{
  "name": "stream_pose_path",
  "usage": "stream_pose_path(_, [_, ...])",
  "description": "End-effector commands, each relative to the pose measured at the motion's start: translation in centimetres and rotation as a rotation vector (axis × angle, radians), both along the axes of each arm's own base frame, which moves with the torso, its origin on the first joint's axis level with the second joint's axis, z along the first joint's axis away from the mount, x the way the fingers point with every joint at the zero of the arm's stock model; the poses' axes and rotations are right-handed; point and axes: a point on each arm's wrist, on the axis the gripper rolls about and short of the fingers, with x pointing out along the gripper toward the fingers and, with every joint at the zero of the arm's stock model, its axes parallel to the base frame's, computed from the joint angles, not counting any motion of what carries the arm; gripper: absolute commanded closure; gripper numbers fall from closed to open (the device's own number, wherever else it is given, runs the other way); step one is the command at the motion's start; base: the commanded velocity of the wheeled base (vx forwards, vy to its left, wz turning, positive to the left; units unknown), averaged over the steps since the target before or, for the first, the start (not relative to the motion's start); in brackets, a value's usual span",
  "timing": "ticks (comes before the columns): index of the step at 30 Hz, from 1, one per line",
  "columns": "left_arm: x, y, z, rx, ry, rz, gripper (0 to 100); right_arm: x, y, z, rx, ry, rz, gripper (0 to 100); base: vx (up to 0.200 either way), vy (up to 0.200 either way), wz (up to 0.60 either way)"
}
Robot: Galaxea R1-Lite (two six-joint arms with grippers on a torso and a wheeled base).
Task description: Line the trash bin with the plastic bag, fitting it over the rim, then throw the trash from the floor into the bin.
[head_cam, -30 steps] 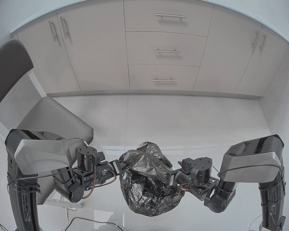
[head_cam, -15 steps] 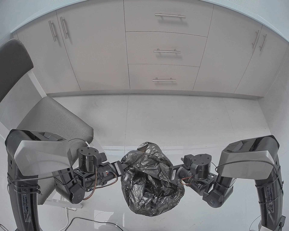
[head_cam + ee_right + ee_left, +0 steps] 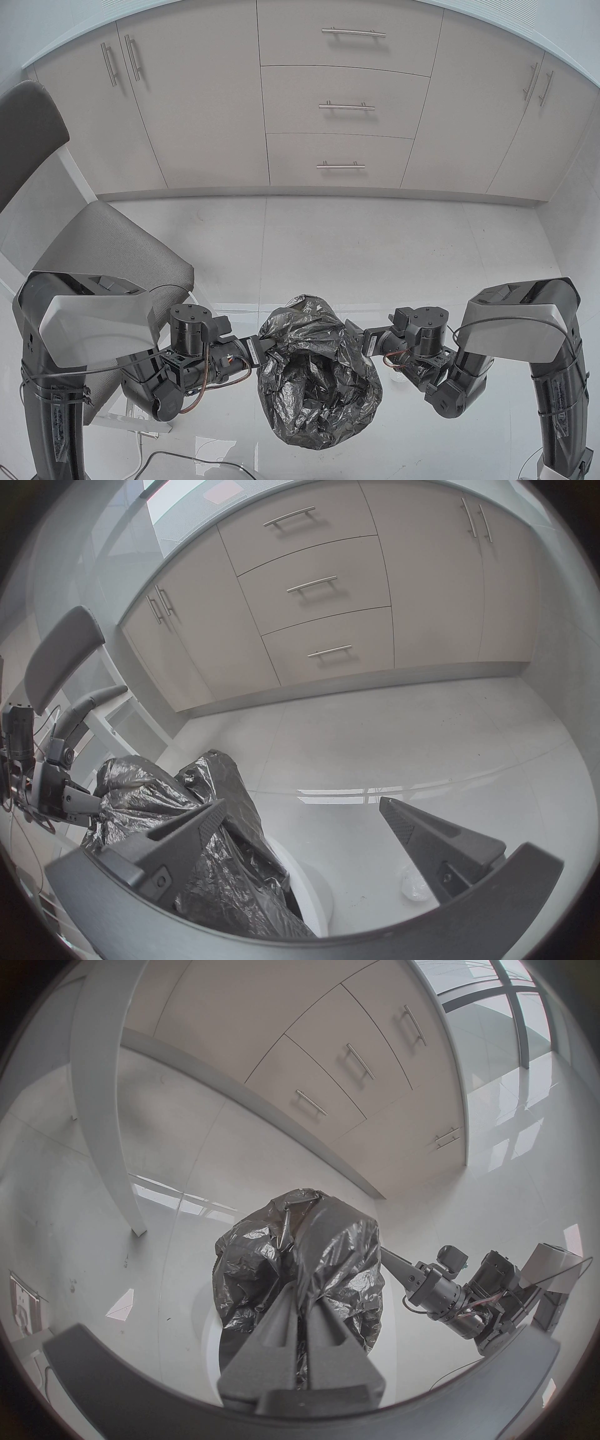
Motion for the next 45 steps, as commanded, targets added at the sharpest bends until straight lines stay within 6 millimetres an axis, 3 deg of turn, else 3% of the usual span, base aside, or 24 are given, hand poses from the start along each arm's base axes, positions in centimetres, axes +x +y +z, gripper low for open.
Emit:
stream_pose_path(1, [0.14,-0.36,-0.62,0.003,0.008,-0.012,100,0.22,-0.03,-0.68,-0.006,0.009,-0.003,0,0.0,0.0,0.0])
stream_pose_path(29, [0.61,-0.66,0.1,0.023,0.047,-0.015,100,0.03,-0.2,-0.94,-0.006,0.017,-0.006,0,0.0,0.0,0.0])
stream_pose_path(30, [0.62,-0.72,0.09,0.026,0.049,-0.014,0,0.03,-0.2,-0.94,-0.006,0.017,-0.006,0,0.0,0.0,0.0])
stream_pose_path(45, [0.86,-0.46,-0.01,0.044,0.04,-0.012,0,-0.32,-0.06,-0.99,-0.01,0.024,0.002,0,0.0,0.0,0.0])
